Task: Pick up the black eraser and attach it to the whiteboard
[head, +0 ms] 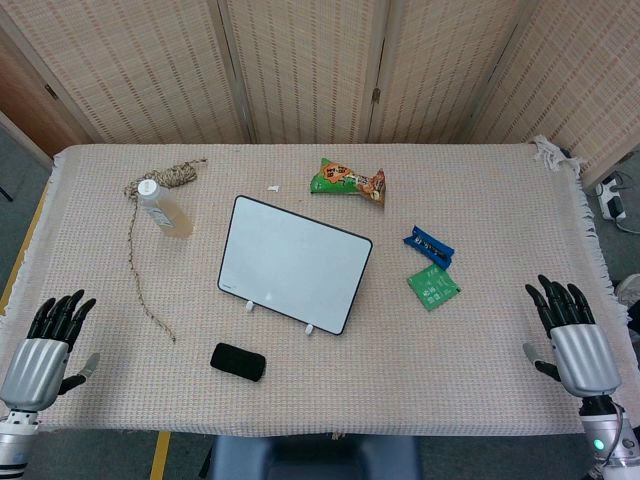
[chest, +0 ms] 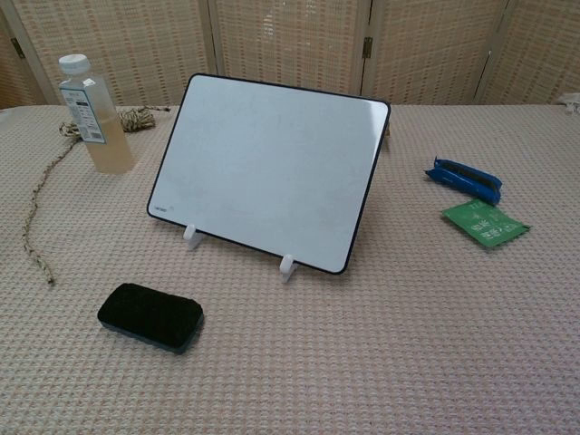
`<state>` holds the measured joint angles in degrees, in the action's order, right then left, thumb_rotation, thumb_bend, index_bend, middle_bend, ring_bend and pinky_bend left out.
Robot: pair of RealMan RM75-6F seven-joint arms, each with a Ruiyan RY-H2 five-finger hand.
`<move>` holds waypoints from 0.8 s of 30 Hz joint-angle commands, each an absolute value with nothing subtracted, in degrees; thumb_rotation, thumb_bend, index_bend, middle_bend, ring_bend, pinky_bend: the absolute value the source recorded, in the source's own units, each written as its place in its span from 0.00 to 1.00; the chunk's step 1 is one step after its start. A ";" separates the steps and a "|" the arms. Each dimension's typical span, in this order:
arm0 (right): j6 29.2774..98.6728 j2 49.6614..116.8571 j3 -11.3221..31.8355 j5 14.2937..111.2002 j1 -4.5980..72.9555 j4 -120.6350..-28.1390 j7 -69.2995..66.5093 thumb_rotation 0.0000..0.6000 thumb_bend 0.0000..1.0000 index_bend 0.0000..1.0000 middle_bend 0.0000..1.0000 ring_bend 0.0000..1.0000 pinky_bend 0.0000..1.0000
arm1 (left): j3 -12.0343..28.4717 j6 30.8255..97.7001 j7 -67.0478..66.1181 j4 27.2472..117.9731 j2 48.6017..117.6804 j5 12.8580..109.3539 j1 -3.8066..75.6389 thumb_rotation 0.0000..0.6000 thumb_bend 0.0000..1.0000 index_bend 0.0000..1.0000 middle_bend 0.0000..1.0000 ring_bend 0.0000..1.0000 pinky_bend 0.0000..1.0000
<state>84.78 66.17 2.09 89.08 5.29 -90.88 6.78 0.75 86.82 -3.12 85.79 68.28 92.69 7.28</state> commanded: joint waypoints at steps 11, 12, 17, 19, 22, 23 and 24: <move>86.96 65.47 1.88 89.80 4.09 -91.05 5.47 1.00 0.32 0.00 0.00 0.00 0.00 | -0.60 84.85 -4.29 85.37 69.59 95.92 9.38 1.00 0.37 0.08 0.12 0.03 0.08; 87.15 65.50 1.92 89.82 4.01 -91.02 5.44 1.00 0.32 0.00 0.00 0.00 0.00 | -0.91 84.49 -4.13 85.28 69.56 96.54 9.71 1.00 0.37 0.09 0.20 0.08 0.16; 86.95 66.22 1.73 90.21 4.09 -91.20 6.90 1.00 0.32 0.00 0.00 0.00 0.00 | -2.81 80.02 -7.06 86.89 67.51 100.04 12.62 1.00 0.28 0.11 0.68 0.47 0.65; 86.29 66.31 1.25 90.86 4.36 -91.42 7.25 1.00 0.32 0.00 0.00 0.00 0.00 | -3.57 76.28 -8.64 89.60 65.91 100.64 14.49 1.00 0.25 0.15 0.83 0.60 0.78; 85.43 66.63 0.75 91.29 4.62 -91.49 8.57 1.00 0.32 0.00 0.00 0.00 0.00 | -4.50 68.55 -8.64 94.17 63.66 99.84 18.12 1.00 0.25 0.22 0.96 0.72 0.88; 85.12 66.70 0.63 91.32 4.70 -91.54 8.81 1.00 0.32 0.00 0.00 0.00 0.00 | -4.69 65.89 -7.99 95.43 63.06 99.14 19.35 1.00 0.25 0.22 0.97 0.73 0.89; 84.73 66.74 0.54 91.24 4.81 -91.60 9.07 1.00 0.32 0.00 0.00 0.00 0.00 | -4.64 62.70 -7.46 96.69 62.50 98.10 20.96 1.00 0.25 0.23 0.99 0.75 0.90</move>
<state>85.04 66.62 0.72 91.18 4.65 -91.51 8.78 -3.62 70.96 -7.81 91.88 65.16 99.59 16.32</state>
